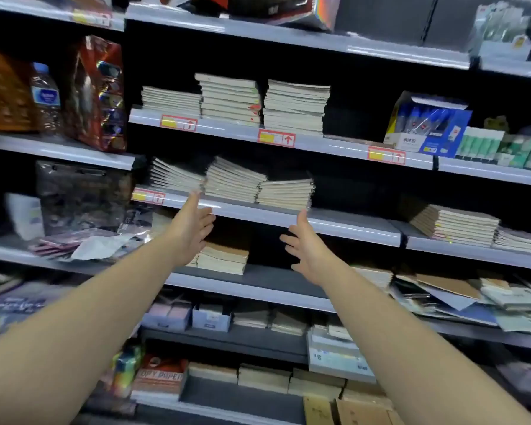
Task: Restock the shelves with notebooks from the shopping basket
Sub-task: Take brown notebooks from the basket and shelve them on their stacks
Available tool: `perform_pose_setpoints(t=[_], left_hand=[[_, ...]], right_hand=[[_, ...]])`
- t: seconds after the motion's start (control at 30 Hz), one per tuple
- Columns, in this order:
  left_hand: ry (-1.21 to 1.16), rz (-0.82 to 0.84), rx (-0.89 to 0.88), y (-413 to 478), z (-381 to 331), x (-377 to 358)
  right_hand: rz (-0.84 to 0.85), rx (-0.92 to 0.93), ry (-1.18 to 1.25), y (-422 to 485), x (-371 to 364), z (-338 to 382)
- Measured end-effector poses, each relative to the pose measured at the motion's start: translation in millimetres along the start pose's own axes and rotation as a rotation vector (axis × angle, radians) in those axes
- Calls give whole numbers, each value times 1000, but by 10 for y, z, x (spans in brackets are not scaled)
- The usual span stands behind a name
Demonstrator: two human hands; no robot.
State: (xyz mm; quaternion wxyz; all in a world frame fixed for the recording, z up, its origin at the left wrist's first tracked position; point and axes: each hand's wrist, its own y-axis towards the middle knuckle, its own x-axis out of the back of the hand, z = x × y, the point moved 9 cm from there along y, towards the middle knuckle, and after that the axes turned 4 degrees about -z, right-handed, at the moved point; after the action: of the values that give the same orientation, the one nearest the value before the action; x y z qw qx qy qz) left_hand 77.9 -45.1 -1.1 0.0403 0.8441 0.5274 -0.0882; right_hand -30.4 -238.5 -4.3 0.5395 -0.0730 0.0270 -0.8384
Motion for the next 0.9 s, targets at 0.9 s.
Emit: perform_pose_setpoints(t=[0.9], left_hand=[[-380, -826, 550, -1325, 2747, 4610]], right_hand=[[615, -483, -378, 568, -5156, -2720]])
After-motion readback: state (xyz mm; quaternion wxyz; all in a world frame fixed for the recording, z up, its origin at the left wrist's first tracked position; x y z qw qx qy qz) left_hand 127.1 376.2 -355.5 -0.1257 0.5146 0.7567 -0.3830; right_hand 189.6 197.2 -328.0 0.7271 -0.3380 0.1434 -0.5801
